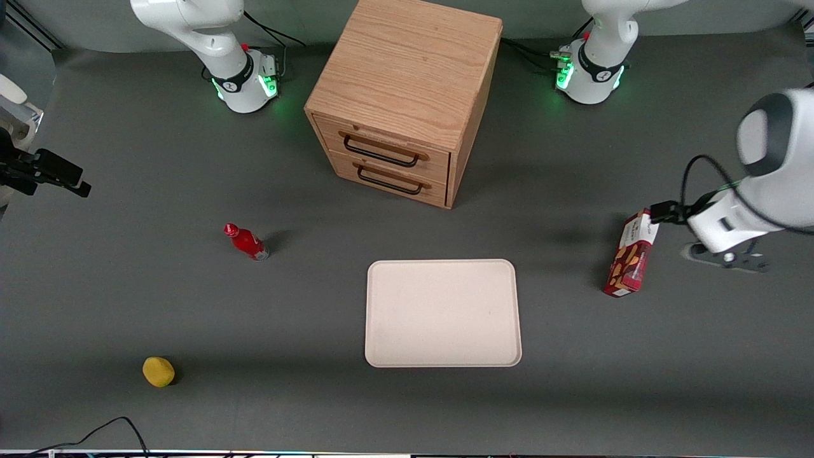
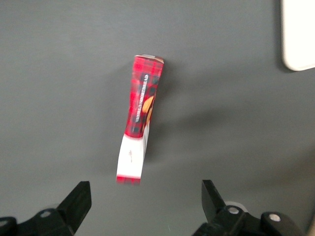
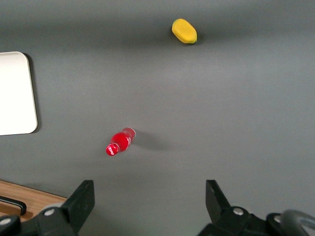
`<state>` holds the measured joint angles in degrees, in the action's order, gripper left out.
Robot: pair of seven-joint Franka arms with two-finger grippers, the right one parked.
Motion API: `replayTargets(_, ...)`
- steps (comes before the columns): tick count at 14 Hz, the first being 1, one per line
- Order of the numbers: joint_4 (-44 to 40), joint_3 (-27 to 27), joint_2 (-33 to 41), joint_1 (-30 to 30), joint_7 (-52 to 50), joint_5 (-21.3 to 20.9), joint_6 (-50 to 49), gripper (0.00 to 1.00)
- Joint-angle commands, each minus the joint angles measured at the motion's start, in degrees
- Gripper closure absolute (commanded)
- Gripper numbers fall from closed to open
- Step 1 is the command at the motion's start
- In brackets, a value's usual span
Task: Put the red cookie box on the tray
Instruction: 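Move the left gripper down over the upright red plaid cookie box, then close the left gripper on the cookie box and lift it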
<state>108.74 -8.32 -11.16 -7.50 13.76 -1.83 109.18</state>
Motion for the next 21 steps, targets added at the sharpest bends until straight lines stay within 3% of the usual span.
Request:
replayTargets(1, 8.7, 1.8, -0.9, 0.8, 5.7, -0.5, 11.5, 0.0)
replayTargets(5, 12.0, 2.6, -6.3, 0.6, 8.4, -0.5, 23.3, 0.0)
replayTargets(6, 13.6, 2.7, -7.5, 0.6, 8.1, -0.5, 27.1, 0.09)
replayTargets(8, 15.7, 2.9, -8.8, 0.5, 7.7, -0.1, 31.3, 1.0)
replayTargets(12, 13.6, 3.1, -8.8, 0.4, 7.9, -0.1, 28.4, 1.0)
replayTargets(15, 8.3, 3.3, -8.2, 0.5, 7.8, 0.0, 20.5, 1.0)
replayTargets(18, -4.5, 3.2, -7.2, 0.6, 5.2, 2.2, 3.3, 1.0)
replayTargets(21, -18.9, -0.5, -7.6, 1.1, -7.2, 3.9, -11.9, 1.0)
